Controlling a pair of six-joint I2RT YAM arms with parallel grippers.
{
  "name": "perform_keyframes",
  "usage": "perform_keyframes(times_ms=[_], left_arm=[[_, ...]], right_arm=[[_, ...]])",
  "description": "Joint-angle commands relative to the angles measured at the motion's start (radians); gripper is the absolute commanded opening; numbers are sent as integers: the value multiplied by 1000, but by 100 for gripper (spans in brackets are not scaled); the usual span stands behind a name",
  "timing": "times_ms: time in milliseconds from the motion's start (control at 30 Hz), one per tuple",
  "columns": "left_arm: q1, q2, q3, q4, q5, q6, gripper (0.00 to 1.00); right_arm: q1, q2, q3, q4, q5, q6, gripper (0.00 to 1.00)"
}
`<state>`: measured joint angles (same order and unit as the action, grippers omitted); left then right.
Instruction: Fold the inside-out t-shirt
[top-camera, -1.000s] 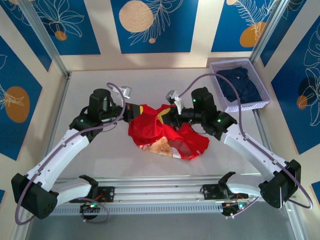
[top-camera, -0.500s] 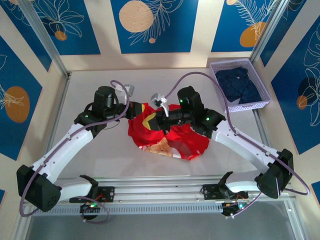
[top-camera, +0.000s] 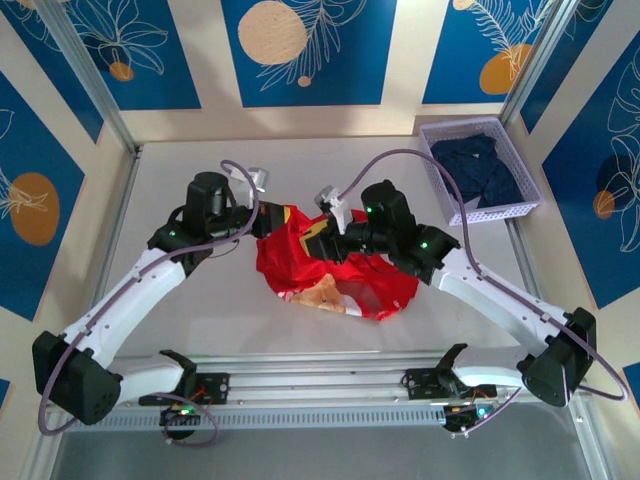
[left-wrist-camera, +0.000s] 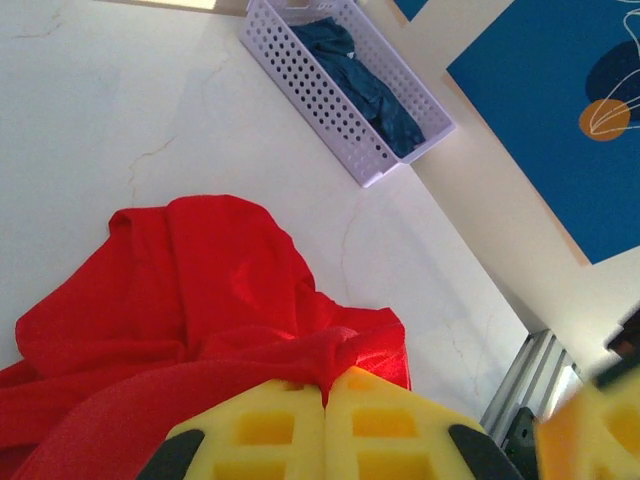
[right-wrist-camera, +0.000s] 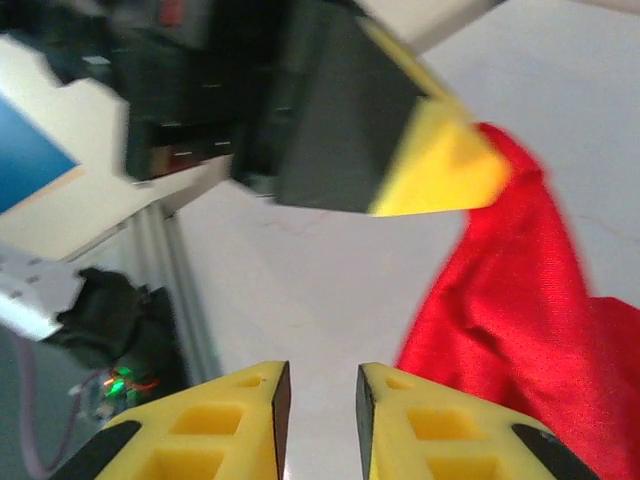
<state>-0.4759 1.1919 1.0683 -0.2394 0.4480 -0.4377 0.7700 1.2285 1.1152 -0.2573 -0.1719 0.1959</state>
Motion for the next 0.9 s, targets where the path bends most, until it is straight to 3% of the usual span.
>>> perform_keyframes(times_ms=[0,200,533,867], left_arm=[[8,-22,-5,44,38,8,0],[8,-26,-4,46,57,7,0],[8,-34,-14,49,71,19,0],[8,-35,-19,49,75,22,0]], right_arm=[[0,46,-3,25,134,32,29],[-3,127,35,27,187,9,35],[-62,167,48,38,196,-6,33],[-116,173,38,78,28,10,40]])
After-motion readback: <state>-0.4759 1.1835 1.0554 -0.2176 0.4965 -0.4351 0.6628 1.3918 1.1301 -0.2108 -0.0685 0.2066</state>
